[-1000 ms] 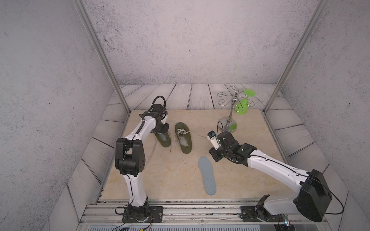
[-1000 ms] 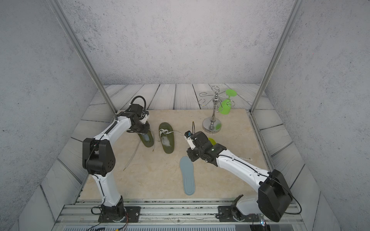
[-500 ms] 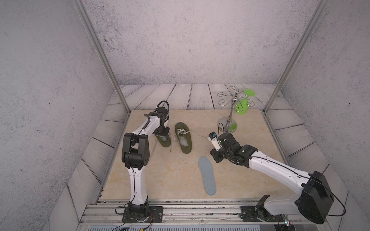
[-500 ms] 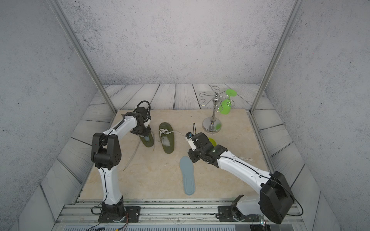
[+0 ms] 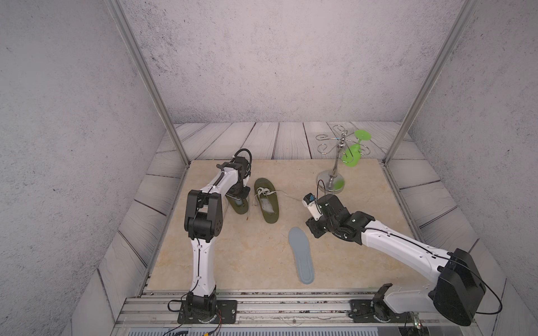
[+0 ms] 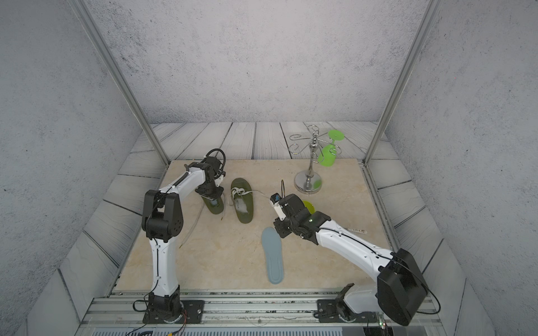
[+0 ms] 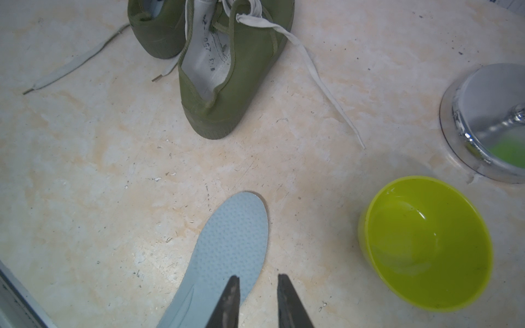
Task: Insert the insole into the shoe
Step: Adjust the shoe at the center of the board.
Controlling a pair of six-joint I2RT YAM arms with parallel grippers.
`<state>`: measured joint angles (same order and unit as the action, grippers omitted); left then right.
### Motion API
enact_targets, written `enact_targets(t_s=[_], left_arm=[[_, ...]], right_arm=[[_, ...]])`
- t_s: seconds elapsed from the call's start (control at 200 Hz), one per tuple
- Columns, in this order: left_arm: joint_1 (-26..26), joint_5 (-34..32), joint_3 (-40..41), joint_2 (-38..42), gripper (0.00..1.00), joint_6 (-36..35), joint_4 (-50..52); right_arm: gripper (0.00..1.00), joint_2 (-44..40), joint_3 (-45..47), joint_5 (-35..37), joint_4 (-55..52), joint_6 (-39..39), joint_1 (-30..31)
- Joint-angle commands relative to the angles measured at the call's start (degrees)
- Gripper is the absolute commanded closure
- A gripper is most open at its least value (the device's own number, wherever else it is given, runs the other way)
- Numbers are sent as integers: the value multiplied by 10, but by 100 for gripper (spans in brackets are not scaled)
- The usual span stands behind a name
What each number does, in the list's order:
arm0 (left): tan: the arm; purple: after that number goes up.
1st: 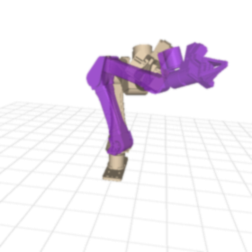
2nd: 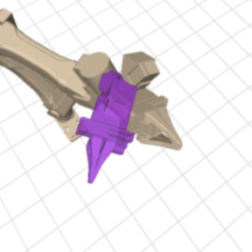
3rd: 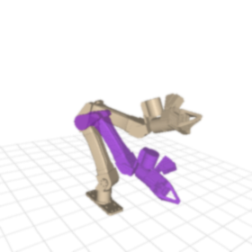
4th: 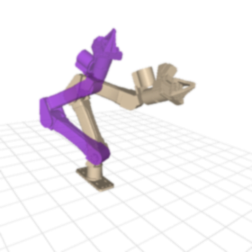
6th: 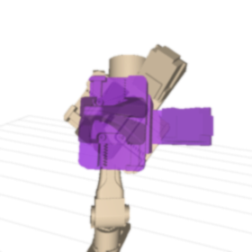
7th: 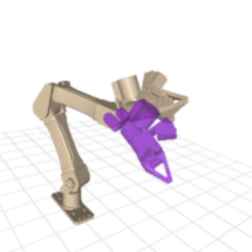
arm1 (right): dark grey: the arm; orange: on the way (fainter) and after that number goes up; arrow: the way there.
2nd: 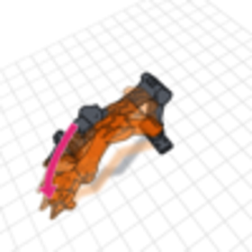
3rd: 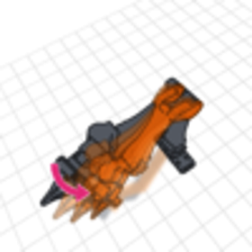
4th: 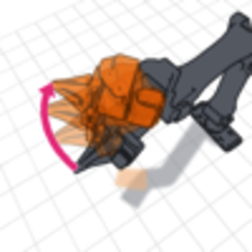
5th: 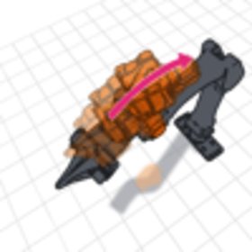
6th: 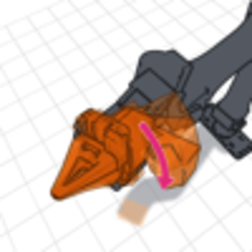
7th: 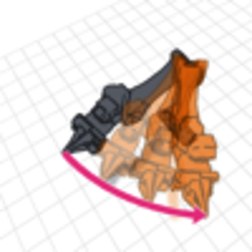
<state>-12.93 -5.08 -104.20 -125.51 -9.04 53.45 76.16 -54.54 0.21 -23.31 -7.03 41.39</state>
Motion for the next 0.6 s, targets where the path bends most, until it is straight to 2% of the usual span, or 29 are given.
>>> enact_targets(t_s=[0.0,0.21,0.43,0.595], left_arm=[[-2,-10,14,24,88,-5,28],[-2,-22,43,54,88,-9,32],[0,20,82,101,89,1,13],[1,16,102,106,89,4,6]], right_arm=[[74,-16,1,7,1,1,-3],[74,-23,2,7,0,-1,-3],[74,-28,5,7,-2,-3,-3],[74,-35,8,10,-4,-2,-3]])
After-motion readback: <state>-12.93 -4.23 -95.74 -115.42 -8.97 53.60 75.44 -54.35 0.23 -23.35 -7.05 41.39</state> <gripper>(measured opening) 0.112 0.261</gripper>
